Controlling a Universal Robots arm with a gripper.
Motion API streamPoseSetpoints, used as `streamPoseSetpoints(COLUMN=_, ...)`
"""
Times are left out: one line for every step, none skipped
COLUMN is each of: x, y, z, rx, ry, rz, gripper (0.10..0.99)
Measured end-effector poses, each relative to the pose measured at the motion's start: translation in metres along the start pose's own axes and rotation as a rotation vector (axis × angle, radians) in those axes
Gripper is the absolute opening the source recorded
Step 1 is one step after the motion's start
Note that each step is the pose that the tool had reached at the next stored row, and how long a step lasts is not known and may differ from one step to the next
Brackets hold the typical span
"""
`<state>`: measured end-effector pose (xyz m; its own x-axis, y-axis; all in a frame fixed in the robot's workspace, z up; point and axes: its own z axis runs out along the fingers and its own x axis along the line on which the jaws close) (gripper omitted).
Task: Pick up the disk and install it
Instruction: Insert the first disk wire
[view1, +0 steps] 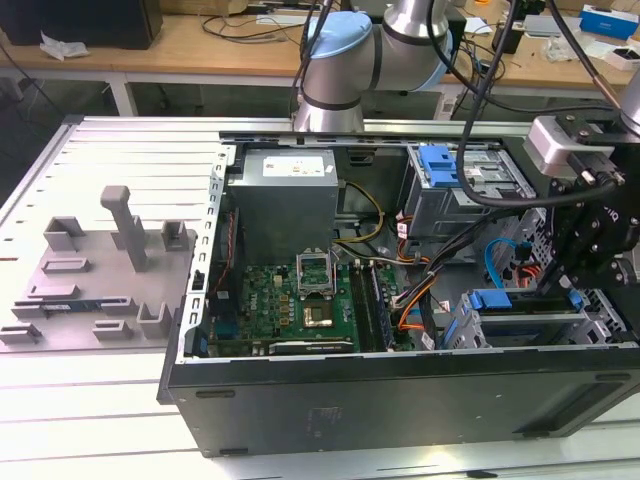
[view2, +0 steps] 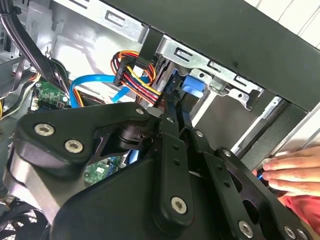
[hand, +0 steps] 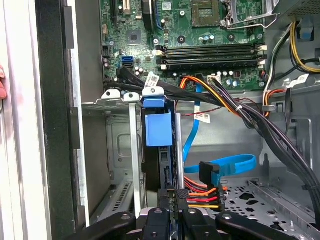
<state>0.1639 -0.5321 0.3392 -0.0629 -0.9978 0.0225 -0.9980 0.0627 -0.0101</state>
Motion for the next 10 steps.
streamPoseSetpoints(x=0.0000, y=0.0000, z=0.0005, rx=0.000, ry=0.0000, rz=0.000, gripper=0.165)
streamPoseSetpoints(x=0.0000, y=0.0000, z=0.0009, rx=0.000, ry=0.0000, rz=0.000, gripper=0.165)
streamPoseSetpoints(x=0.0000, y=0.0000, z=0.0018, rx=0.000, ry=0.0001, rz=0.000, gripper=0.165)
streamPoseSetpoints(x=0.0000, y=0.0000, z=0.0022, rx=0.000, ry=0.0004, rz=0.000, gripper=0.165)
streamPoseSetpoints(x=-0.0001, y=0.0000, z=0.0025, rx=0.000, ry=-0.0005, rz=0.000, gripper=0.165)
streamPoseSetpoints(x=-0.0001, y=0.0000, z=0.0018, rx=0.000, ry=-0.0007, rz=0.000, gripper=0.231)
streamPoseSetpoints(x=-0.0003, y=0.0000, z=-0.0010, rx=0.000, ry=-0.0003, rz=0.000, gripper=0.302)
streamPoseSetpoints(x=-0.0004, y=0.0000, z=-0.0031, rx=0.000, ry=-0.0002, rz=0.000, gripper=0.302)
streamPoseSetpoints(x=-0.0005, y=-0.0001, z=-0.0061, rx=0.000, ry=0.0000, rz=0.000, gripper=0.302)
streamPoseSetpoints(x=-0.0005, y=-0.0002, z=-0.0099, rx=0.000, ry=-0.0002, rz=0.000, gripper=0.302)
